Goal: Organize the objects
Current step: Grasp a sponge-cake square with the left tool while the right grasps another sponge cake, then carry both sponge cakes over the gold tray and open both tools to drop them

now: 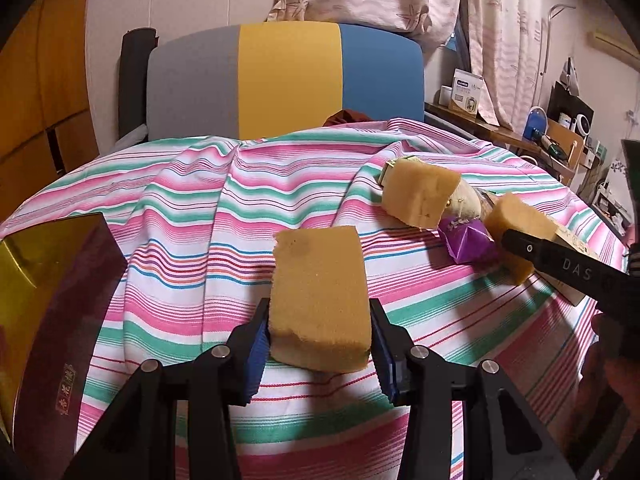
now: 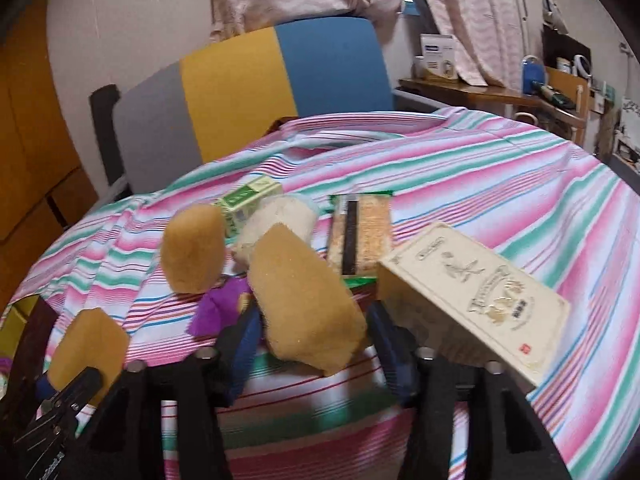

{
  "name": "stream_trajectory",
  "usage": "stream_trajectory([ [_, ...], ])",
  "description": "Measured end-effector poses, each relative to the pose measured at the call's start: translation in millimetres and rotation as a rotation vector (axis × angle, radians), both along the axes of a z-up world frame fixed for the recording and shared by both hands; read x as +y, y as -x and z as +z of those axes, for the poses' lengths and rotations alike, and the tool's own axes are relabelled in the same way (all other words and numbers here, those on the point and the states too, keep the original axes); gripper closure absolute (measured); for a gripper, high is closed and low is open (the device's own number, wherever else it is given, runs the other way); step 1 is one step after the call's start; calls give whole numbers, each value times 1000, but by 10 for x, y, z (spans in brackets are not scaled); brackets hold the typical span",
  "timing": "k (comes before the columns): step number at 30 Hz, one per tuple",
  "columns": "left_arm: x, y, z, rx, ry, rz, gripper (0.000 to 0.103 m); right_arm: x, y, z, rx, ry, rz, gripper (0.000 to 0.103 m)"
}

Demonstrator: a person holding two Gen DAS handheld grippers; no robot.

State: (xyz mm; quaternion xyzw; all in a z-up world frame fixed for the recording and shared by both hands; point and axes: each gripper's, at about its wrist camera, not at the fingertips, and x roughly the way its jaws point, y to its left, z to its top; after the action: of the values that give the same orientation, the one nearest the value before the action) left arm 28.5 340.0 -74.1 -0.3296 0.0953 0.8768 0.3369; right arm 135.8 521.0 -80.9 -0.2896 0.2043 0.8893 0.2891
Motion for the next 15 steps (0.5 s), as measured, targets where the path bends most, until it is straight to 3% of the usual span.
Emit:
stream_trajectory([
  [6, -16, -25, 5, 16, -2, 3, 57, -237, -48, 68, 24, -61, 31, 60],
  [15, -230, -96, 96, 26, -60, 32, 57, -576, -239, 106, 96, -59, 46, 60],
])
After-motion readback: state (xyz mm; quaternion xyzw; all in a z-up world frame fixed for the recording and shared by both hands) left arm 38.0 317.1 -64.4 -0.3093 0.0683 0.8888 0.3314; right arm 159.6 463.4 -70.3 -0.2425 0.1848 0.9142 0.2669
